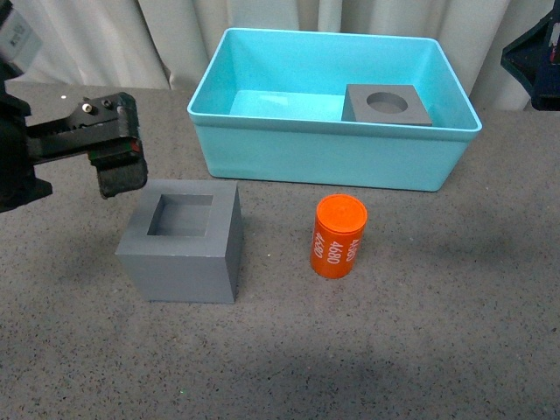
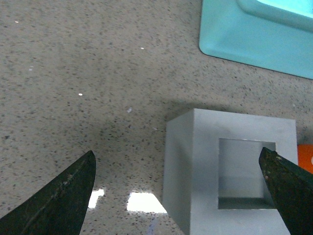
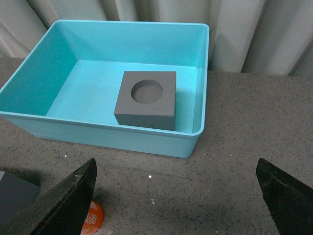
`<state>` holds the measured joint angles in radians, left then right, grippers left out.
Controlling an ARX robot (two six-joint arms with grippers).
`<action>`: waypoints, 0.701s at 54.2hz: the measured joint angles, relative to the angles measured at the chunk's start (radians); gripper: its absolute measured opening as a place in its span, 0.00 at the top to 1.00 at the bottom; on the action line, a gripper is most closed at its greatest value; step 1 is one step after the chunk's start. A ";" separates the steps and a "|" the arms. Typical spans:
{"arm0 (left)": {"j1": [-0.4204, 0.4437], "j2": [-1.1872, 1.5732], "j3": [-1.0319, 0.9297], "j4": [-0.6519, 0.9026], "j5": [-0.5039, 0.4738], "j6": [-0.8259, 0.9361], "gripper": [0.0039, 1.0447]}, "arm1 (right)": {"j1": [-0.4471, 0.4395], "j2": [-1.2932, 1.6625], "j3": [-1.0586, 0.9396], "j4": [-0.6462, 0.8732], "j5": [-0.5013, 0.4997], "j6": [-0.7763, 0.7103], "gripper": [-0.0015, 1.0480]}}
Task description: Place gray and orange parts in blue box
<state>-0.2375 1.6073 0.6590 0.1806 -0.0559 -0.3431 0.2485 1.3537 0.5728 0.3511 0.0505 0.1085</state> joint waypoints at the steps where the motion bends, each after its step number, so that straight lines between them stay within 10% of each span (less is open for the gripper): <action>1: -0.004 0.006 0.004 -0.005 0.007 0.001 0.06 | 0.000 0.000 0.000 0.000 0.000 0.000 0.09; 24: -0.037 0.150 0.073 -0.053 0.008 0.053 0.07 | 0.000 0.000 0.000 0.000 0.000 0.000 0.09; 38: -0.042 0.171 0.099 -0.083 -0.011 0.057 0.51 | 0.000 0.000 0.000 0.000 0.000 0.000 0.09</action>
<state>-0.2794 1.7779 0.7582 0.0975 -0.0666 -0.2863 0.2485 1.3537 0.5728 0.3511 0.0505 0.1085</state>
